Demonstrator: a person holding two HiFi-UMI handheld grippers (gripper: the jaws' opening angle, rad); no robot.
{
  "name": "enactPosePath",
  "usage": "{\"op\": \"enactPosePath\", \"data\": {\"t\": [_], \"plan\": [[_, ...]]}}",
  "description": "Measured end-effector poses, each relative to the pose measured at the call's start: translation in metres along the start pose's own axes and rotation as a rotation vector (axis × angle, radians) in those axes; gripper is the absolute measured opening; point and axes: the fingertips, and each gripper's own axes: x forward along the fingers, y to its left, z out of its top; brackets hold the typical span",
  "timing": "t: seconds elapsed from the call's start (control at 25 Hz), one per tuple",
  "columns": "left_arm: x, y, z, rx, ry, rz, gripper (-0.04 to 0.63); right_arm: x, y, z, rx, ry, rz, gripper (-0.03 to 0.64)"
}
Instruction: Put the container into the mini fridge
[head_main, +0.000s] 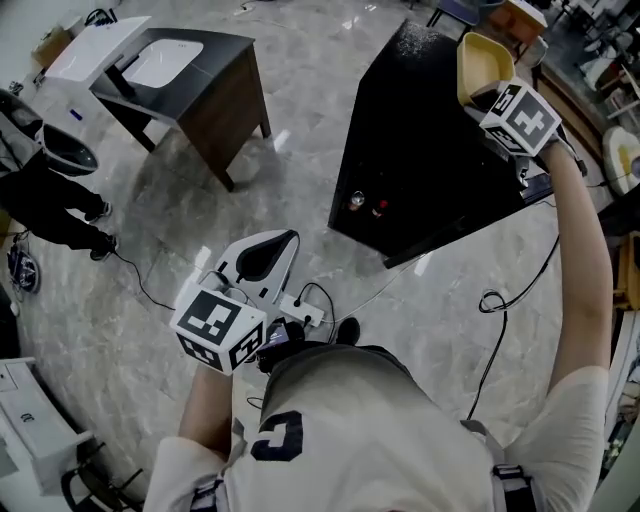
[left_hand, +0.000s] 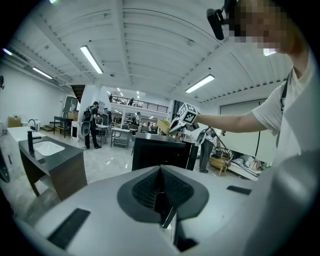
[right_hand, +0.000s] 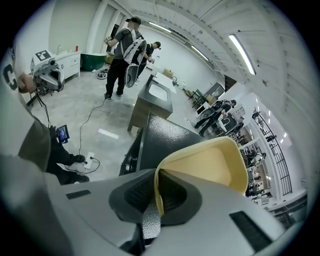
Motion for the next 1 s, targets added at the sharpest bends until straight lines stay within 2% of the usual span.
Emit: {"op": "enactPosePath", "data": {"t": [0.28, 0.68, 1.0], "plan": [[-0.029, 0.021, -0.008, -0.029, -0.008, -0.009, 0.055, -0.012, 0.020, 0.024, 0.007, 0.015, -0.014, 0.032], [-0.051, 0.029, -0.014, -0.024, -0.010, -0.060, 0.055, -0.038, 0.048, 0.050, 0.013, 0.020, -0.032, 0.034], [-0.065, 0.031, -0.020, -0.016, -0.007, -0.094, 0.055, -0.057, 0.079, 0.050, 0.027, 0.029, -0.035, 0.034]]}}
